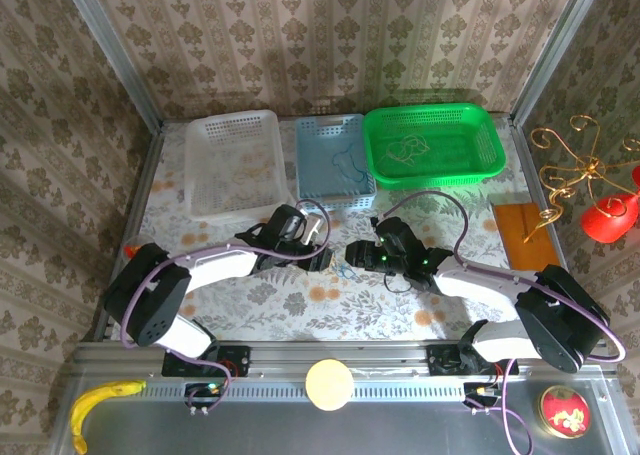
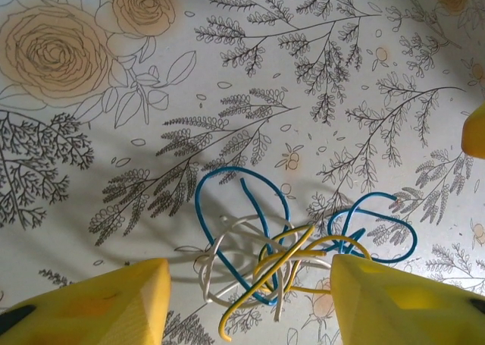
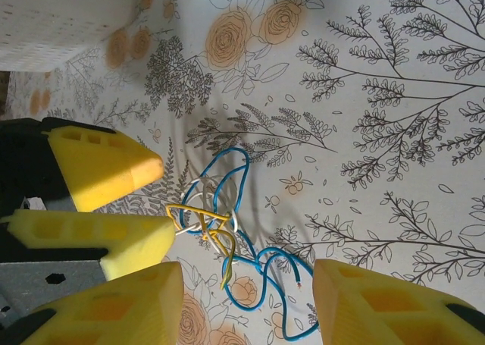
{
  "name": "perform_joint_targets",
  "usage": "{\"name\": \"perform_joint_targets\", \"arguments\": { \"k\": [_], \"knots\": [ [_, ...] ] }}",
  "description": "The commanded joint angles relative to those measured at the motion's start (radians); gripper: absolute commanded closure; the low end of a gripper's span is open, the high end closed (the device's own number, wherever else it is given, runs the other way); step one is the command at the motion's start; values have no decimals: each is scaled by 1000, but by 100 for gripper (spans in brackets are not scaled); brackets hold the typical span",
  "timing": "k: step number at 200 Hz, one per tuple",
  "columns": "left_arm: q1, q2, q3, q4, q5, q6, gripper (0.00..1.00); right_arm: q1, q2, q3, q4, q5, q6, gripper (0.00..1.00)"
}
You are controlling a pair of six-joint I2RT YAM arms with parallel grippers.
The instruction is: Untangle the cables
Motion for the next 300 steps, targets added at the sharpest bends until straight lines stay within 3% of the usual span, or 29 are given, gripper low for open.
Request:
{"name": "perform_joint_targets", "arguments": {
  "k": [1, 39, 87, 115, 180, 228, 300],
  "knots": [
    [-10, 21, 30, 16, 18, 27, 42, 6, -25, -15, 15, 27, 10, 50],
    [-9, 39, 34, 24, 29, 27, 49, 6, -34, -20, 14, 28, 11, 51],
    [-11, 45, 16, 47, 32, 16, 51, 6, -39, -18, 12, 27, 9, 51],
    [-11, 49, 9, 59, 35, 13, 62, 6, -33, -14, 12, 19, 6, 51],
    [-12, 66, 8, 67, 41, 8, 58, 7, -25, -10, 17, 9, 4, 51],
    [-10, 76, 3, 77, 42, 5, 60, 13, -6, -5, 28, 1, 6, 51],
    [-11, 66, 13, 68, 44, 6, 97, 43, 59, 19, 57, 8, 12, 52]
  ]
}}
